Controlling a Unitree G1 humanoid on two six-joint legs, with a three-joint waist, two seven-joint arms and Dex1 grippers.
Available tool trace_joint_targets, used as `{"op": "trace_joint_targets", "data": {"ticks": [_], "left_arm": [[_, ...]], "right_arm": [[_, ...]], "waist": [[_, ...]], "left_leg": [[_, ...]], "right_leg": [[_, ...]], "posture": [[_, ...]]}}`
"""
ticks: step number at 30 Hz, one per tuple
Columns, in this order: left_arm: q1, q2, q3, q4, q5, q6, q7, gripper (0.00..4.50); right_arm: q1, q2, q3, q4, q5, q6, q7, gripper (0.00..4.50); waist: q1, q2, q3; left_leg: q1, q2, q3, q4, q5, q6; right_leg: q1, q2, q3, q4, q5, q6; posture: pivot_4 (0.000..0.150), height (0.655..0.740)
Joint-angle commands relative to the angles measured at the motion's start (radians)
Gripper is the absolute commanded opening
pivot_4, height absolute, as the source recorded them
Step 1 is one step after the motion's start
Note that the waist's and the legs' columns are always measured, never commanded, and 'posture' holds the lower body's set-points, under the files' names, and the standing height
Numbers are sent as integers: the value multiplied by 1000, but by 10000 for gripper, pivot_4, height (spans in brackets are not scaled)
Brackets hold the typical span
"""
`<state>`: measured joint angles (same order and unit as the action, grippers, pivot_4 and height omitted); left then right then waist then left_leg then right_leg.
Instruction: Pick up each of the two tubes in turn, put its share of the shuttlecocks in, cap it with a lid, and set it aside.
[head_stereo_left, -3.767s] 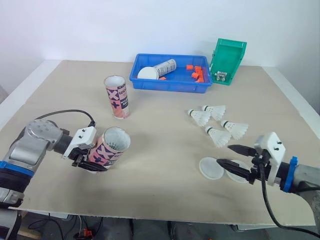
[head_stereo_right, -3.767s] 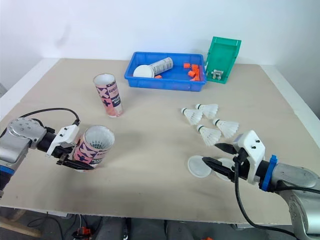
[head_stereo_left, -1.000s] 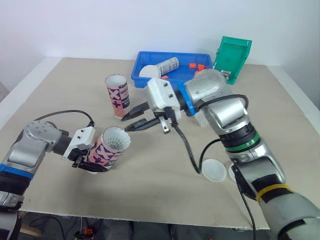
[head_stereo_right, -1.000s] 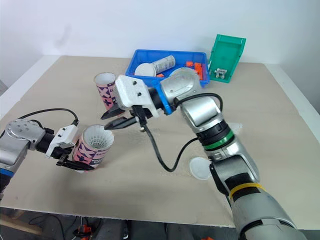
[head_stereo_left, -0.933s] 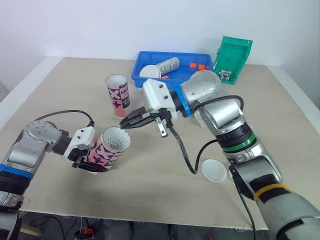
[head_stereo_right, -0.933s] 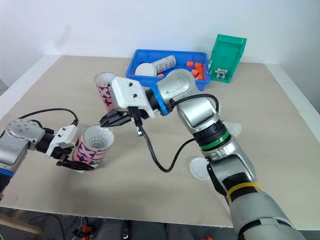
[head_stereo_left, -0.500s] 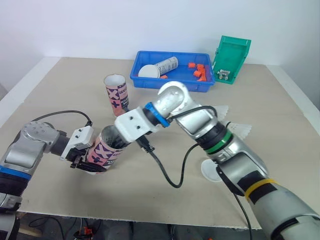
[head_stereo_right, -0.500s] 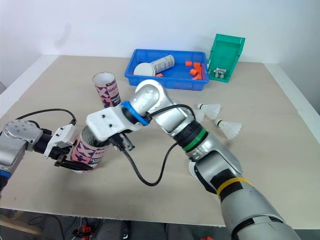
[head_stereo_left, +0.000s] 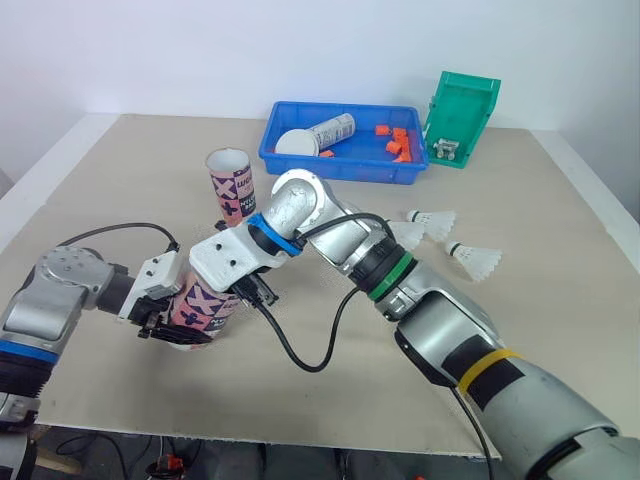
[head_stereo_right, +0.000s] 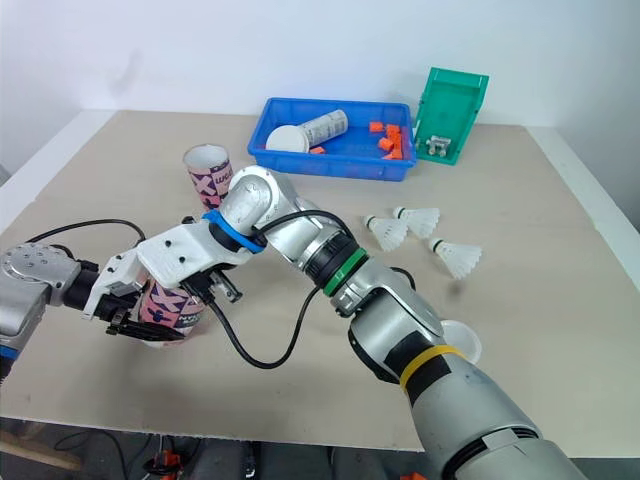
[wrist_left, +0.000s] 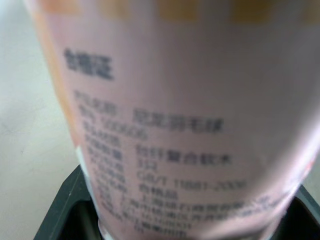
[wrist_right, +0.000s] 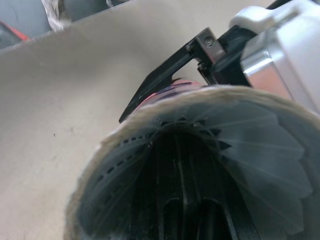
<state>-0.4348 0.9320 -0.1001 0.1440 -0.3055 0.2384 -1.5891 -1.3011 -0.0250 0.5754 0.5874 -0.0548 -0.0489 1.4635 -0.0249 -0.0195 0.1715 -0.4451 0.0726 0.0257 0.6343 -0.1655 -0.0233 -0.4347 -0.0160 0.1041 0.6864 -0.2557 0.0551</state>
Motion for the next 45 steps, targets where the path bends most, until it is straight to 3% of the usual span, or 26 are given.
{"op": "trace_joint_targets", "data": {"ticks": [1,8,13,24,35,45], "left_arm": [[11,-7,8,-23,-5,-3,19,27584],[3,-19,-3,-8,3,-20,22,27584],[-16,-27,-10,15,12,-31,13,27584],[-48,-37,-20,35,24,-37,-2,27584],[-14,-20,-2,0,15,-22,6,27584],[0,-17,3,-12,12,-24,15,27584]], "right_arm": [[-48,-24,-120,-59,116,81,56,859],[-9,-271,-186,-269,258,197,151,859],[18,-342,-166,-328,249,211,141,859],[35,-202,-80,-300,163,199,37,859],[3,-18,45,-114,-37,53,-98,859],[-88,-160,-173,-126,145,146,59,859]], "waist": [[2,-1,0],[8,-2,0],[2,-1,1],[5,0,1],[3,-2,0],[5,-3,1]], "left_leg": [[0,0,0,0,0,0],[-3,0,-1,1,1,-1],[-2,0,0,1,1,-1],[-2,0,0,3,1,-2],[-3,0,0,3,2,-3],[-4,1,0,3,2,-3]], "right_leg": [[0,0,0,0,0,0],[0,-1,-1,0,0,1],[-2,0,0,0,1,0],[-2,0,0,3,1,0],[-3,0,0,5,1,-1],[-3,1,0,6,0,-1]], "posture": [[1500,7079],[1500,7079],[1500,7079],[1500,7079],[1500,7079],[1500,7079]]}}
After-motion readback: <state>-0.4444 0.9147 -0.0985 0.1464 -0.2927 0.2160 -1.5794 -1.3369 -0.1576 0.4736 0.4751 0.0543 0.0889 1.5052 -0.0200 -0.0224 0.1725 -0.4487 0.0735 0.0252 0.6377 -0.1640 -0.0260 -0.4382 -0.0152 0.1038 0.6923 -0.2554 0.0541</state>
